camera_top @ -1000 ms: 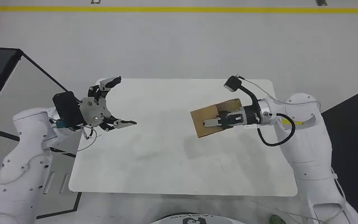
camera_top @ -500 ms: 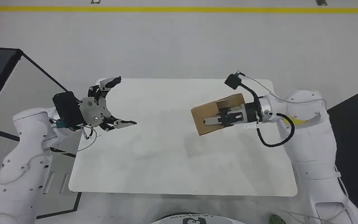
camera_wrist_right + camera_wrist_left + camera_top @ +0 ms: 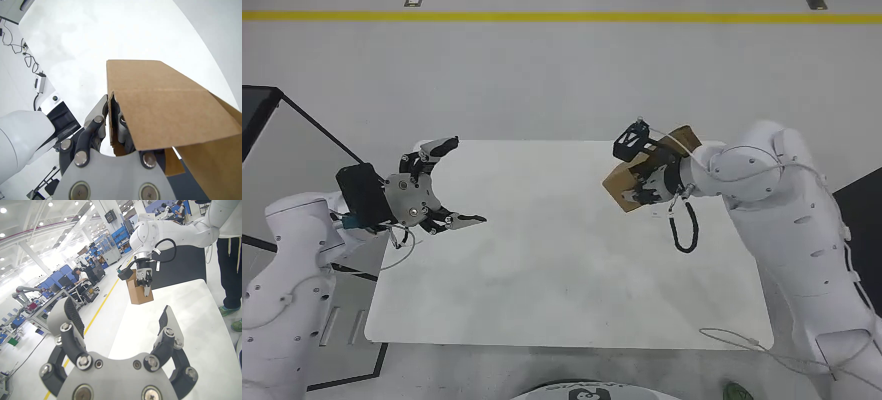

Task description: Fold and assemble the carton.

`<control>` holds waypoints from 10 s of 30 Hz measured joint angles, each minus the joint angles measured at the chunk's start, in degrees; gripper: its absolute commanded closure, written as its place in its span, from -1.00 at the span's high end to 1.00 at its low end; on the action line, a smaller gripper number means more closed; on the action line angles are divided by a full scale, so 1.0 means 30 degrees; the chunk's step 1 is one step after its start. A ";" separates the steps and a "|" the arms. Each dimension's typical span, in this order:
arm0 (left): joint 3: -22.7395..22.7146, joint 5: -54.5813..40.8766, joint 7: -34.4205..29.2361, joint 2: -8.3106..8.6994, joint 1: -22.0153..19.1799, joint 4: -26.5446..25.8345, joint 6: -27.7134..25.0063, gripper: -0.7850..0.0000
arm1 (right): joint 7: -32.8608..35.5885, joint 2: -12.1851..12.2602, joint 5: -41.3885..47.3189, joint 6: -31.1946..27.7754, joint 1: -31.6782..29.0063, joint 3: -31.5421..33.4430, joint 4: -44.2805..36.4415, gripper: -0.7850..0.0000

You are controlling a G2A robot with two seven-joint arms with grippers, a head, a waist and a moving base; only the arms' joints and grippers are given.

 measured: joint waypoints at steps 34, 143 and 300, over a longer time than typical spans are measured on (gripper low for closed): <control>0.0000 0.0000 0.0000 0.0000 0.0000 0.0000 0.0000 1.00 | -0.3112 0.1626 -0.2177 -0.4267 0.4131 -0.8138 0.1572 -1.00; 0.0000 0.0000 0.0000 0.0000 0.0000 0.0000 0.0000 1.00 | -0.6073 0.0572 -0.3625 -0.7264 0.5097 -1.1701 0.2612 1.00; 1.3974 -3.2387 -2.4575 -0.1846 -0.7421 1.1513 0.8791 -1.00 | -0.7116 0.3715 1.8038 -0.2068 -0.5072 0.0884 0.6644 -1.00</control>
